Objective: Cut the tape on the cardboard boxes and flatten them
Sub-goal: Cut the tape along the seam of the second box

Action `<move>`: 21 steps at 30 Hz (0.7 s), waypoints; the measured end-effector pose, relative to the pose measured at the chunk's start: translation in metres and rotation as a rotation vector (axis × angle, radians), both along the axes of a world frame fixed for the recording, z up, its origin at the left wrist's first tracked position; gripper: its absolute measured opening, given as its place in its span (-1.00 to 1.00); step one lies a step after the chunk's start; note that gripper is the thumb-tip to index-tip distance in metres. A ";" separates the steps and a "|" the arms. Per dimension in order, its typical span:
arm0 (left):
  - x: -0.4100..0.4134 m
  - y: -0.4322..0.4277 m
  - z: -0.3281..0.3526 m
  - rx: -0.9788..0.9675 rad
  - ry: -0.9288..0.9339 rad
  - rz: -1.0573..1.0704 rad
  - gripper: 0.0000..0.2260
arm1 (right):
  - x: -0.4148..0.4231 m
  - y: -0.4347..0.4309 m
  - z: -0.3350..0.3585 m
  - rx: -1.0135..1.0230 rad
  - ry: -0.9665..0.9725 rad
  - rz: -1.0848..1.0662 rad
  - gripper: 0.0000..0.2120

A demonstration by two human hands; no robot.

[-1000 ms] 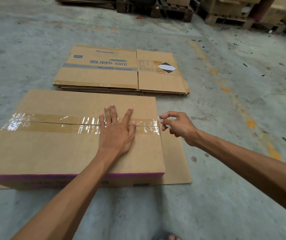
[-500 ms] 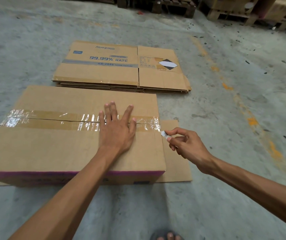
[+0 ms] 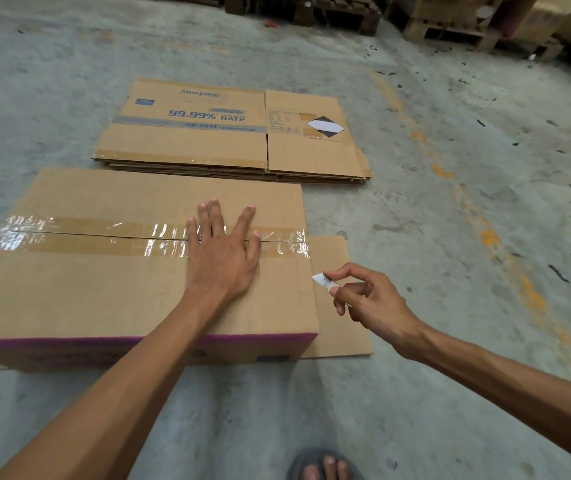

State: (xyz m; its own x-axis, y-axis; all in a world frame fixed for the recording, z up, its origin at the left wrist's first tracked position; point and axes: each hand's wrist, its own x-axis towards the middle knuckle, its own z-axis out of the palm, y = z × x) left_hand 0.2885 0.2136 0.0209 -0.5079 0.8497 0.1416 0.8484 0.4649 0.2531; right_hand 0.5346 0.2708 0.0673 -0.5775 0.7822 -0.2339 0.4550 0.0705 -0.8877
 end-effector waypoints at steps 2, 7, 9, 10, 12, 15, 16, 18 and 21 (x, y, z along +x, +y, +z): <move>0.000 0.001 0.000 -0.002 0.004 0.003 -0.51 | 0.006 -0.003 -0.008 0.193 -0.038 -0.024 -0.91; -0.003 0.010 0.002 -0.001 -0.013 0.013 -0.50 | 0.039 -0.010 -0.041 0.526 -0.188 0.084 -0.88; -0.005 0.017 0.004 -0.009 -0.006 0.022 -0.50 | 0.057 -0.014 -0.057 0.633 -0.275 0.247 -0.86; -0.006 0.020 0.005 -0.016 -0.002 0.026 -0.50 | 0.066 -0.016 -0.066 0.705 -0.329 0.362 -0.85; -0.006 0.026 0.004 -0.027 -0.002 0.031 -0.50 | 0.080 -0.023 -0.083 0.768 -0.428 0.571 -0.83; -0.005 0.032 0.001 -0.033 -0.011 0.037 -0.50 | 0.088 -0.035 -0.102 0.683 -0.506 0.670 -0.79; -0.005 0.033 0.001 -0.032 -0.011 0.039 -0.50 | 0.087 -0.038 -0.107 0.662 -0.524 0.682 -0.76; -0.005 0.034 0.000 -0.028 -0.012 0.040 -0.49 | 0.083 -0.042 -0.116 0.637 -0.525 0.688 -0.73; -0.004 0.036 -0.001 -0.026 -0.013 0.035 -0.49 | 0.076 -0.040 -0.123 0.728 -0.550 0.679 -0.73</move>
State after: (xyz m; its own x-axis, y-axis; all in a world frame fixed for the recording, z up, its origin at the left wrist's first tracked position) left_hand 0.2844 0.2496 0.0199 -0.5392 0.8346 0.1130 0.8281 0.5010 0.2516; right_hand 0.6109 0.2307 -0.0553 -0.8934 0.4000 -0.2044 0.4407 0.8686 -0.2265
